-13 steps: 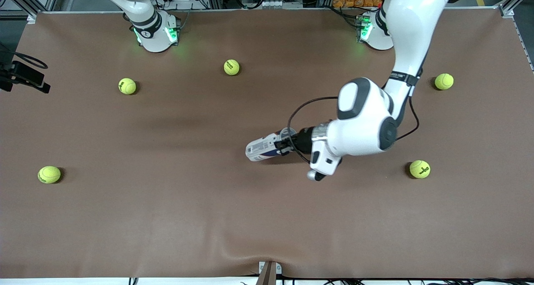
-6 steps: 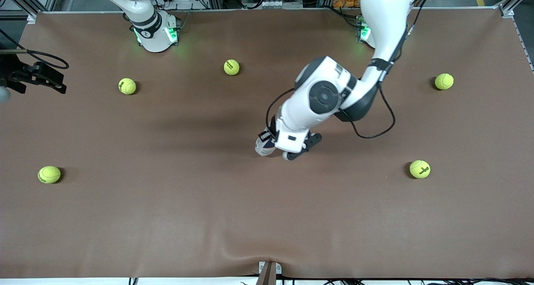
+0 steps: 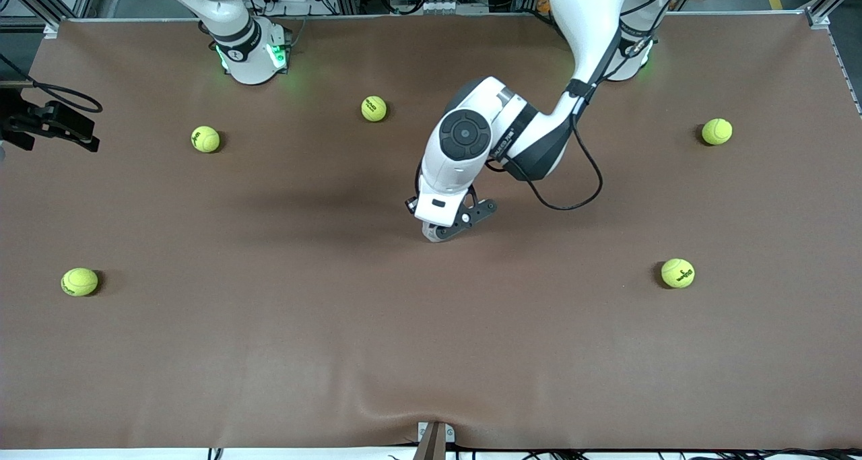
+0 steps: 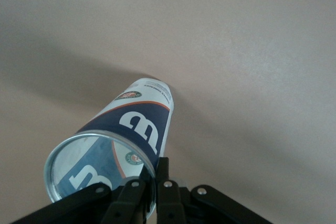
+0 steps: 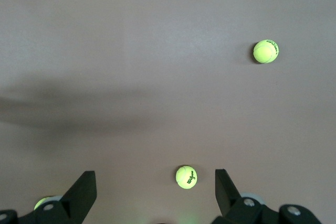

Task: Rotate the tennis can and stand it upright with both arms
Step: 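Rotate the can upright with the left gripper, open end down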

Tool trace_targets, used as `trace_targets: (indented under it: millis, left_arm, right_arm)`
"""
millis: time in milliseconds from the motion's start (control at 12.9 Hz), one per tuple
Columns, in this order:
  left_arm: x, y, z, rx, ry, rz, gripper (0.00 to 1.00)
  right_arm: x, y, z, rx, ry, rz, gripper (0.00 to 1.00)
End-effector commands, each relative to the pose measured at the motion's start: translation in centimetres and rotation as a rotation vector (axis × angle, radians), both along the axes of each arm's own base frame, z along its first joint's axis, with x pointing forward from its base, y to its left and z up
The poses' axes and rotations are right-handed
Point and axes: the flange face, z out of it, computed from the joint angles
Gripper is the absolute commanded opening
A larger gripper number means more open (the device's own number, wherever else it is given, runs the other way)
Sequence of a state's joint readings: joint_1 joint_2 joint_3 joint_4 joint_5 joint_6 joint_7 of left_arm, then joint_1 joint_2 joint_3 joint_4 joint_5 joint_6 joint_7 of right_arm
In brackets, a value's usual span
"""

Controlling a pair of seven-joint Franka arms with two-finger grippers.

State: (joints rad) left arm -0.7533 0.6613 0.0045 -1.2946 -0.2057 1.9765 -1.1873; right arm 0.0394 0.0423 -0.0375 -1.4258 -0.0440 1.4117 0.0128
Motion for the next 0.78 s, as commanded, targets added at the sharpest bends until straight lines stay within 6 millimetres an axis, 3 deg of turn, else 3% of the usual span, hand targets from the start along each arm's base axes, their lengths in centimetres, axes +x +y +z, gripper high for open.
trace_targets:
  millis: [0, 78, 311, 388, 699]
  left_arm:
    - [0.3, 0.0, 0.6, 0.03, -0.011, 0.005, 0.83]
    - [0.2, -0.1, 0.6, 0.028, -0.008, 0.006, 1.0]
    - [0.3, 0.6, 1.8, 0.037, 0.002, 0.011, 1.0]
    - [0.6, 1.2, 3.4, 0.029, -0.008, 0.017, 1.0]
    - [2.7, 7.9, 12.2, 0.018, -0.032, 0.059, 1.0]
  right_arm:
    - [0.2, -0.3, 0.4, -0.006, -0.01, -0.023, 1.0]
    - [0.2, -0.4, 0.4, -0.005, -0.011, -0.025, 1.0]
    - [0.2, -3.0, 0.5, 0.057, -0.02, -0.076, 1.0]
    - [0.1, -3.9, 0.6, 0.086, -0.022, -0.09, 1.0]
    - [0.2, -3.4, 0.5, 0.087, -0.021, -0.078, 1.0]
